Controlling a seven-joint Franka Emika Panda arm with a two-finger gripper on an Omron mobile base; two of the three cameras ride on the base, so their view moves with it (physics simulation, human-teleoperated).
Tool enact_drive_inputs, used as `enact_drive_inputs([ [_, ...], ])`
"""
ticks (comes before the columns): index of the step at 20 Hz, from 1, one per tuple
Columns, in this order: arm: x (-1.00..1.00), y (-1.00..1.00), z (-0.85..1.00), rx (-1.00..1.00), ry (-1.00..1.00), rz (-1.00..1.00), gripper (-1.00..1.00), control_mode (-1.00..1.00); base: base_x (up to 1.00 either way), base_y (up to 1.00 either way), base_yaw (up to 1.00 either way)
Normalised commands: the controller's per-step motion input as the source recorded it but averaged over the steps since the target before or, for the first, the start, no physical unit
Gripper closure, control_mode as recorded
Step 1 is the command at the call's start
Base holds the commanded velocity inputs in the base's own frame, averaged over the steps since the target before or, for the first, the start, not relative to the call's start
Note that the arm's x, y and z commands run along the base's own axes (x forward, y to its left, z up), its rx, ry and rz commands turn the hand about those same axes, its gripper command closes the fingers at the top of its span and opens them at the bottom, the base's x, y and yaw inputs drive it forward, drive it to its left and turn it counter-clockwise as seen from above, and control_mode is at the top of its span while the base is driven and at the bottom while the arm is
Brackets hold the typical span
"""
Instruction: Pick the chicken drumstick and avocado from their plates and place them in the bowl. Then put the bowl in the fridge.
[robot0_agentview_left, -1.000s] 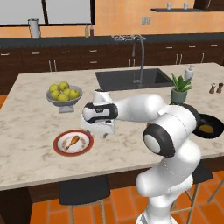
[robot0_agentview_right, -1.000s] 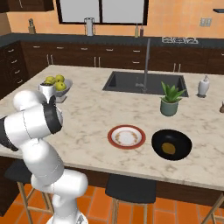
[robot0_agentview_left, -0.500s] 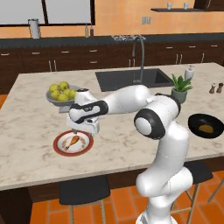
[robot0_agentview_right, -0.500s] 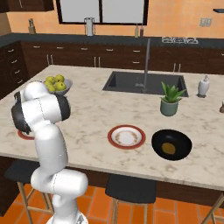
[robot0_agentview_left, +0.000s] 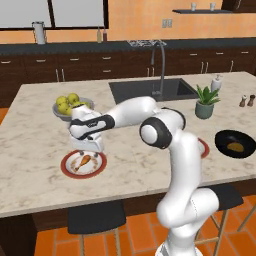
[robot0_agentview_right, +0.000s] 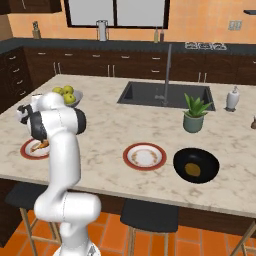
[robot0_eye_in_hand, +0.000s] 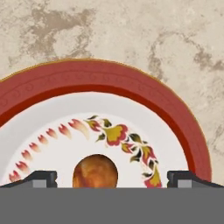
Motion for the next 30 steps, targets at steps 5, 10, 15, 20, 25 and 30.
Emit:
enact_drive_inputs([
  [5, 0.22, 0.06, -0.25, -0.07, 0.03, -0.02, -1.00, -1.00, 0.00, 0.00, 0.00],
  [10, -0.18, -0.01, -0.17, -0.01, 0.00, -0.03, -1.00, -1.00, 0.00, 0.00, 0.00],
  [15, -0.36, 0.00, -0.06, 0.00, -0.10, -0.10, -1.00, -1.00, 0.00, 0.00, 0.00],
  [20, -0.38, -0.12, 0.00, 0.00, -0.23, -0.09, -1.00, -1.00, 0.00, 0.00, 0.00],
  [25, -0.18, -0.27, 0.00, 0.00, -0.18, -0.03, -1.00, -1.00, 0.00, 0.00, 0.00],
  [30, 0.15, -0.13, -0.14, 0.03, -0.05, 0.00, -1.00, -1.00, 0.00, 0.00, 0.00],
])
